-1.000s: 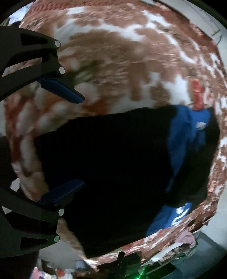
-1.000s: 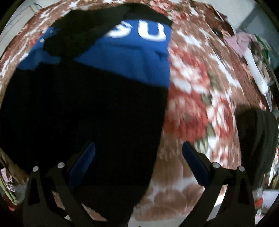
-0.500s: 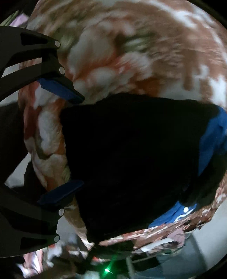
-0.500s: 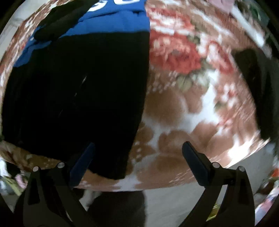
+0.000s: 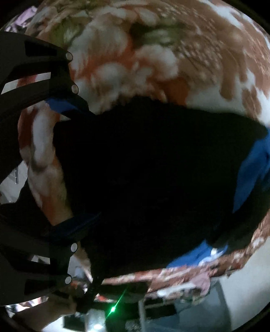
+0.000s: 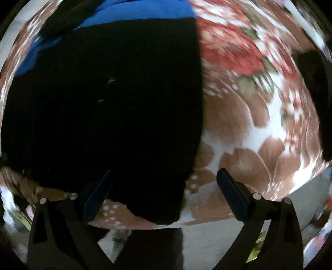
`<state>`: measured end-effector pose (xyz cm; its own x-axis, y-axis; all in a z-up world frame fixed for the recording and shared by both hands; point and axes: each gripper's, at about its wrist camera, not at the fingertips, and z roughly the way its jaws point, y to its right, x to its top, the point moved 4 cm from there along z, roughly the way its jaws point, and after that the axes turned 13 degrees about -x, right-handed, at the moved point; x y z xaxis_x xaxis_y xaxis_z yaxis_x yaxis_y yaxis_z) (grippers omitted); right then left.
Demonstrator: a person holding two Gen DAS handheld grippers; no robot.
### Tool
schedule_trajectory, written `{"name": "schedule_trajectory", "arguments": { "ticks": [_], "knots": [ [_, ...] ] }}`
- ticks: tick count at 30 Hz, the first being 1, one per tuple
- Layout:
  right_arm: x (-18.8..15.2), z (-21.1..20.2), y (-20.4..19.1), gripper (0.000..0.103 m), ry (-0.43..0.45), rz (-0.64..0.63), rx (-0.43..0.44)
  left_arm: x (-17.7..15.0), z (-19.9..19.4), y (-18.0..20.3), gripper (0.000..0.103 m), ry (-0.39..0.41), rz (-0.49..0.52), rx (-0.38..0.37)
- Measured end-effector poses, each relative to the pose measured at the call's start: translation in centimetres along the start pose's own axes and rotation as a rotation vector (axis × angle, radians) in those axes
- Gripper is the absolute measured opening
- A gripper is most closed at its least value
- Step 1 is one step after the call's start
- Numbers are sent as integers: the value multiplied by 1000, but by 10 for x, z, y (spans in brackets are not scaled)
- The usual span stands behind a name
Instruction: Fold large clothes
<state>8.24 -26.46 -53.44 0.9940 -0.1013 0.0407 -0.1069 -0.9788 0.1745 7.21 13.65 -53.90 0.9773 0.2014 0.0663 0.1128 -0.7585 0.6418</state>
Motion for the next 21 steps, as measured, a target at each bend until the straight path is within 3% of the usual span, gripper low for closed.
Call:
{"name": "schedule_trajectory", "arguments": {
  "ticks": [3, 5, 7, 9, 12, 13, 14, 17, 19, 21],
  "knots": [
    [-5, 9, 6, 97, -38, 51, 74, -3, 1, -7, 80, 2, -29, -28],
    [-6, 7, -1, 88, -48, 44, 129, -1, -1, 2, 80, -14, 0, -62],
    [-5, -2, -11, 89, -42, 26, 189, 3, -2, 20, 80, -15, 46, -97],
    [-2, -5, -15, 89, -26, 1, 178, 7, -5, 33, 80, -14, 90, -139],
    [-1, 3, -16, 86, -47, 14, 149, 9, 3, 21, 79, -31, 88, -123],
    [1, 6, -13, 83, -62, 36, 157, 10, 5, 13, 77, -36, 68, -110],
    [1, 4, -13, 77, -73, 60, 162, 10, 7, 10, 67, -40, 46, -111],
    [4, -9, -15, 58, -79, 62, 142, 8, -2, 11, 60, -36, 51, -172],
    [5, -10, -18, 52, -78, 41, 130, 9, -1, 8, 53, -46, 50, -180],
    [10, -8, -20, 37, -76, 9, 106, 10, 3, -2, 38, -61, 25, -175]
  ]
}}
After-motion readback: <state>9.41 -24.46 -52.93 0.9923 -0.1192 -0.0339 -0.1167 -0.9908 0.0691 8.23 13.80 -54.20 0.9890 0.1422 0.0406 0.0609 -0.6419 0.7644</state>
